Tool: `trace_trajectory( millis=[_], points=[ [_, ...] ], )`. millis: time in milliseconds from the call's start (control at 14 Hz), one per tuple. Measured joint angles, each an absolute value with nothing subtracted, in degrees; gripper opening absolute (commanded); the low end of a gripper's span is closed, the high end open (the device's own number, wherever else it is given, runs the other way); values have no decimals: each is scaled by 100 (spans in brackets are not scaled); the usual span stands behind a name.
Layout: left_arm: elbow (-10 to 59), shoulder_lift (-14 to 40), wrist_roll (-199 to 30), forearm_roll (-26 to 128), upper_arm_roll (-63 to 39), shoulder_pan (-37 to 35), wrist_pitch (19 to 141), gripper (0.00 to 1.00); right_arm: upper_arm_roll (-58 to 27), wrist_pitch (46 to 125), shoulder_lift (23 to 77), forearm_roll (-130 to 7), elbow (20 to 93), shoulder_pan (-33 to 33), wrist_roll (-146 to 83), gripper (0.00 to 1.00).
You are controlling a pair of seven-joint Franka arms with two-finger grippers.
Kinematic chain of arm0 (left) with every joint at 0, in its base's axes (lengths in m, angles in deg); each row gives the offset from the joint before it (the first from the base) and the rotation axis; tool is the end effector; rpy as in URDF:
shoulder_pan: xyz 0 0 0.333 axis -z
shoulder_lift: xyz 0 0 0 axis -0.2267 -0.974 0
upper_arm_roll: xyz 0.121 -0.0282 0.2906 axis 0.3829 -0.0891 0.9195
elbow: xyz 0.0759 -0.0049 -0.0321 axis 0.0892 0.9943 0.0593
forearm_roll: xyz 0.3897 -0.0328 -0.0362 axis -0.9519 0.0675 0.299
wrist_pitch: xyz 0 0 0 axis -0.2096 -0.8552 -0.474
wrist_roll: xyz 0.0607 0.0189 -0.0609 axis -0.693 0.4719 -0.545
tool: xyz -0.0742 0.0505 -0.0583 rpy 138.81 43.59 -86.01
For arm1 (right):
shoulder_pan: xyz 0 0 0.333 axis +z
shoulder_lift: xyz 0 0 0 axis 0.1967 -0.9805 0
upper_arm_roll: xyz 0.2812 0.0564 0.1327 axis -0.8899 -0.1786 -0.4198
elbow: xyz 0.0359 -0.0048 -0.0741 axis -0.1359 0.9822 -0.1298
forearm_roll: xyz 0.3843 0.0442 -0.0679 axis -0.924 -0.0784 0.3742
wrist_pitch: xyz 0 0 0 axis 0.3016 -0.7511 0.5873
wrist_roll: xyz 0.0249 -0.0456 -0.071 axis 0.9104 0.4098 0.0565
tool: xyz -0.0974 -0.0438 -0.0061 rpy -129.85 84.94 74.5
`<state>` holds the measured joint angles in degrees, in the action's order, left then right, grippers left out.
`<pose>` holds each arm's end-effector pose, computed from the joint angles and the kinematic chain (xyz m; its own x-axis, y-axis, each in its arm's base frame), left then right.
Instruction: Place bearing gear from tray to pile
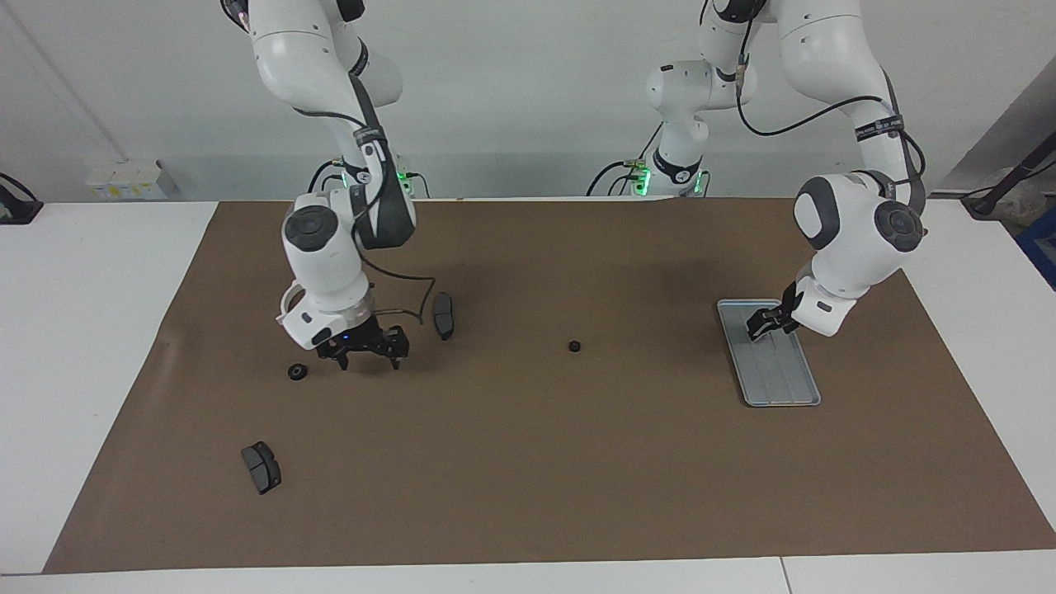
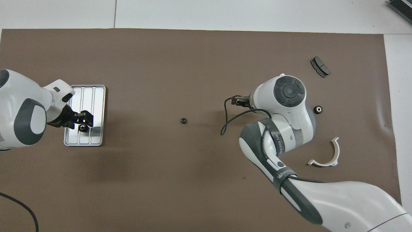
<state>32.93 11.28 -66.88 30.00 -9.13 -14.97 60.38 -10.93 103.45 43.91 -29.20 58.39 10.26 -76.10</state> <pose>0.5614 0.0104 0.3242 0.9823 0.0167 -0.1867 0.0284 -0.9978 0.0599 0.5938 0.2653 0.3399 0.9743 -0.1899 0.1211 -0.1819 -0.9805 -0.0741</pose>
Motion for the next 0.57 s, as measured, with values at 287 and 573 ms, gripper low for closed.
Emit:
trace_trajectory(
  millis=[287,573],
  points=[
    [3437,1128,-6274,3000,-902,-1596,6308,70,-1087,10321,3719,-2919,5038,1752,-8624,97],
    [3517,1073,-6185,3000,-895,-1738,6644,68,-1083,10013,3188,-2917,4341,2350,-8995,76]
  ],
)
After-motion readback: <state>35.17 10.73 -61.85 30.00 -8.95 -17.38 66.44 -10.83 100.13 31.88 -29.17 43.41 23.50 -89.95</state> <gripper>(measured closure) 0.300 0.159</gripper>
